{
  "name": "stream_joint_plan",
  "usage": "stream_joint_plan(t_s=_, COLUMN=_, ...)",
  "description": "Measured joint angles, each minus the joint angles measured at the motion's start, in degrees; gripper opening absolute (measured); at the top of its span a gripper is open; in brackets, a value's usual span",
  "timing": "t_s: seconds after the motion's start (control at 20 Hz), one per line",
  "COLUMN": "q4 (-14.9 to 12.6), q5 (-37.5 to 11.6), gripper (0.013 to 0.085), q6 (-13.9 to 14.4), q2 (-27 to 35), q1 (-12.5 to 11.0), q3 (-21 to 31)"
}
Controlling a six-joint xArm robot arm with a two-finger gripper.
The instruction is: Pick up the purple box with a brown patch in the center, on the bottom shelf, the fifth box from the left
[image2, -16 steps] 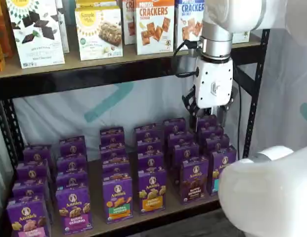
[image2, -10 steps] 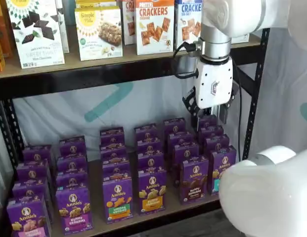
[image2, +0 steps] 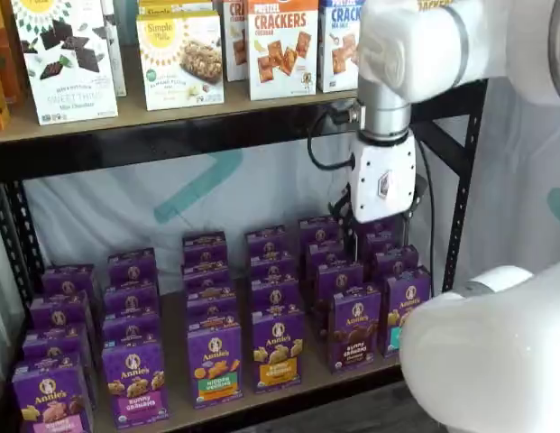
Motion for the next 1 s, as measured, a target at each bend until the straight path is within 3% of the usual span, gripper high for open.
stream_joint_plan(t_s=0.25, q4=-3.60, q5=-8.14, gripper=0.0850, q6=3.10, q2=3.29, q1=0.85, q3=3.77)
stream_joint_plan(t_s=0.55, q4=-2.01, q5=-19.21, gripper=0.0850, q6=1.34, q2=8.57, q1=-1.24, q3=7.18)
stream_joint_plan(t_s=1.0, q4=-5.33, q5=-32.12, gripper=0.0850, q6=2.38, q2=21.74, q1=-3.74, q3=7.67)
